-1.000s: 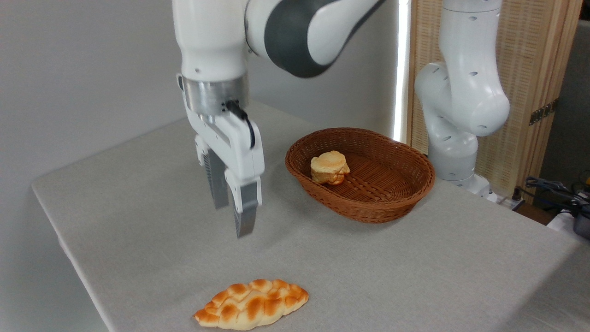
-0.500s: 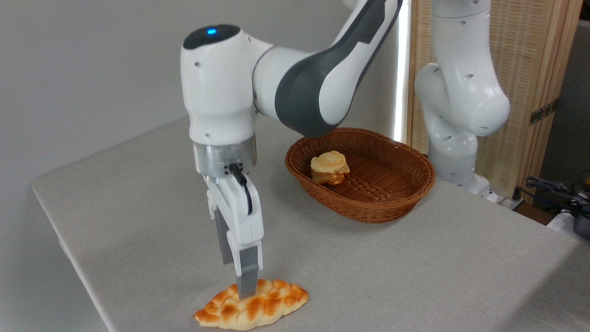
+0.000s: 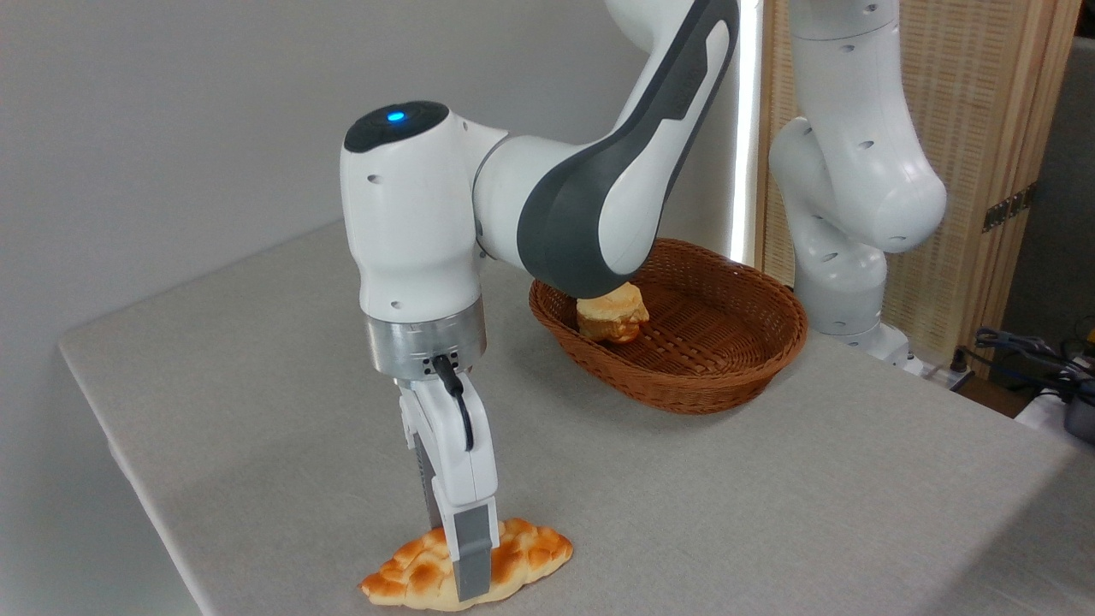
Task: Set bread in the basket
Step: 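Close the gripper on the middle of the braided roll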
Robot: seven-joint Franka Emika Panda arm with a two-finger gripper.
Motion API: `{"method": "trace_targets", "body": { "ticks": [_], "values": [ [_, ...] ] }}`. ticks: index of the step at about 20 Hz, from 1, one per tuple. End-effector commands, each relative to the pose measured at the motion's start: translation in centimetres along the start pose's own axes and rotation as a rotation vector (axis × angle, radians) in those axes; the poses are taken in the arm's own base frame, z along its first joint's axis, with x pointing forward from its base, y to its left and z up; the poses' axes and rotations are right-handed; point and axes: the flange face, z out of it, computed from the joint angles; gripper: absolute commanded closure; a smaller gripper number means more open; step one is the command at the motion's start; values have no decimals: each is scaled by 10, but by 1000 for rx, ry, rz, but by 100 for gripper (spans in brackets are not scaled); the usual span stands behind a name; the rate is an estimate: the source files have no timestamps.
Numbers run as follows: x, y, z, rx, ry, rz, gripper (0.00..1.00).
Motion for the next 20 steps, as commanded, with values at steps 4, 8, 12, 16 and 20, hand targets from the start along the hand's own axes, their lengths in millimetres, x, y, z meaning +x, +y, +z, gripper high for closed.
{"method": "trace_targets", "body": {
  "ticks": [4, 8, 12, 16, 20],
  "values": [
    [-2, -4, 2, 13, -1, 14, 0],
    [-1, -3, 2, 11, 0, 18, 26],
    [-1, -1, 4, 3, -4, 27, 49],
    [-2, 0, 4, 1, -4, 30, 49],
    [-2, 0, 0, 3, 5, 24, 48]
  ]
}}
